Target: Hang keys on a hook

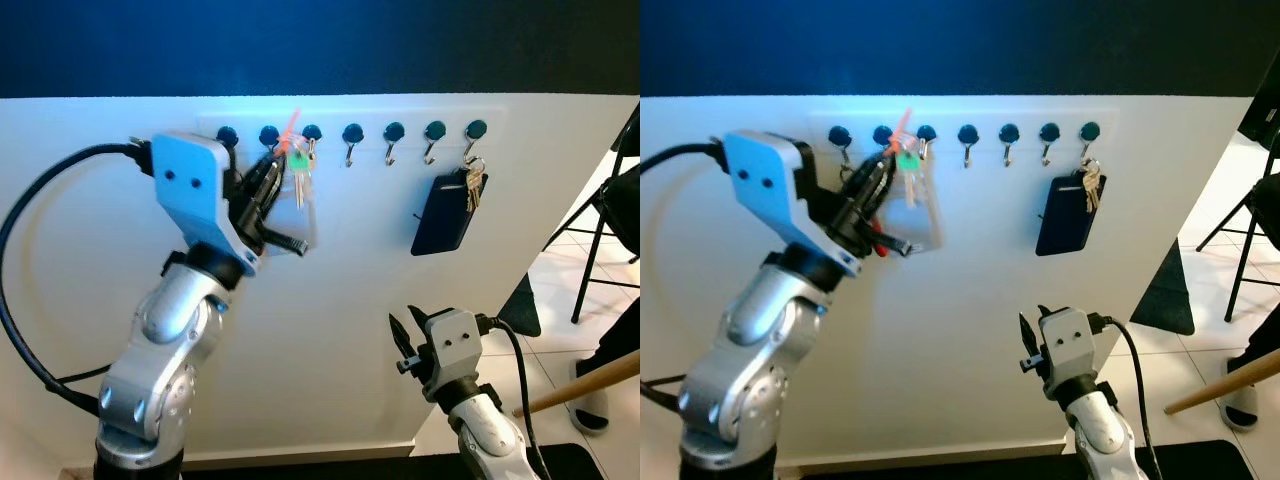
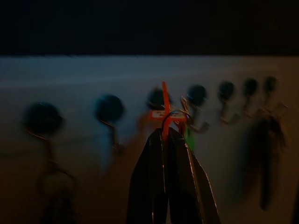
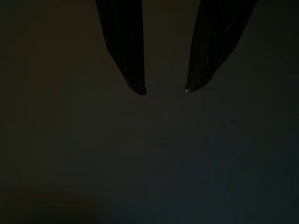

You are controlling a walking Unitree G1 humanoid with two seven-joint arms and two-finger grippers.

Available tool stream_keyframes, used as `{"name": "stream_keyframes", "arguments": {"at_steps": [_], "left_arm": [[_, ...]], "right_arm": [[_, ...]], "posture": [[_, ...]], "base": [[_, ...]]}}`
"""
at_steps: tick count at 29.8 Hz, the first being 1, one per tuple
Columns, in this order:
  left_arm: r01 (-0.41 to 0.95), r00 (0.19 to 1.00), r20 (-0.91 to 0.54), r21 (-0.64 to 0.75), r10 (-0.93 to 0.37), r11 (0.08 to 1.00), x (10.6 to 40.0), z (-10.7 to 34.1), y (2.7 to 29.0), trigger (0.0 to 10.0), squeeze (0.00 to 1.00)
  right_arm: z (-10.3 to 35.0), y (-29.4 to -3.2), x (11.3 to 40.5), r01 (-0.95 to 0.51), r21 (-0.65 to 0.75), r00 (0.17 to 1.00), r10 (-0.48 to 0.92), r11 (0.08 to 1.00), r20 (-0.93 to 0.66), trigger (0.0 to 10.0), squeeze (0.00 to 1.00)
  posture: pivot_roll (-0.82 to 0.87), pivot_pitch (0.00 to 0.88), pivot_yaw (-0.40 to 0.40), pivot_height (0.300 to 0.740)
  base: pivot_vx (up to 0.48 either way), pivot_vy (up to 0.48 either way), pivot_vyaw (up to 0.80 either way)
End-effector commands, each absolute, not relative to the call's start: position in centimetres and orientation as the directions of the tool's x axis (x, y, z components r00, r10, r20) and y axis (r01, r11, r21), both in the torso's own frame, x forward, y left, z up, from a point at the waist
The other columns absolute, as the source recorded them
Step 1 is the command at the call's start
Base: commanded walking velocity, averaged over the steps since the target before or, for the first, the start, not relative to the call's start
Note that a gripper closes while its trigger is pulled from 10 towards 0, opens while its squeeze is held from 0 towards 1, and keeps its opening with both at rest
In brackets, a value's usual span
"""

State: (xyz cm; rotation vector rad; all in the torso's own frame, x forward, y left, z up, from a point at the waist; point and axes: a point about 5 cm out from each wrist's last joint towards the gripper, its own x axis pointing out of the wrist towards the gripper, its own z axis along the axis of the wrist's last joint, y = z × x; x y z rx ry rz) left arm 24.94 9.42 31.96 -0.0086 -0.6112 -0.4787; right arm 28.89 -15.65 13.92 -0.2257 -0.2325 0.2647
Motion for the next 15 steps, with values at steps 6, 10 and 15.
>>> {"name": "stream_keyframes", "arguments": {"at_steps": [6,10,15], "left_arm": [[0.413,0.747,0.504,0.158,-0.433,0.897,24.6,30.2,9.1,10.0,0.0],[0.392,0.768,0.479,0.174,-0.425,0.903,24.7,29.4,9.1,10.0,0.0],[0.341,0.782,0.453,0.265,-0.428,0.902,24.9,28.5,9.1,10.0,0.0]], "right_arm": [[13.3,-16.0,28.6,-0.232,-0.25,0.945,0.279,0.94,0.172,10.0,0.0],[13.3,-15.9,28.6,-0.233,-0.249,0.944,0.28,0.94,0.172,10.0,0.0],[13.4,-15.8,28.7,-0.235,-0.249,0.944,0.282,0.94,0.173,10.0,0.0]], "posture": [[0.04,0.19,0.004,0.74],[0.04,0.19,0.003,0.74],[0.05,0.191,0.002,0.74]], "base": [[0.0,0.0,0.0],[0.0,0.0,0.0],[0.0,0.0,0.0]]}}
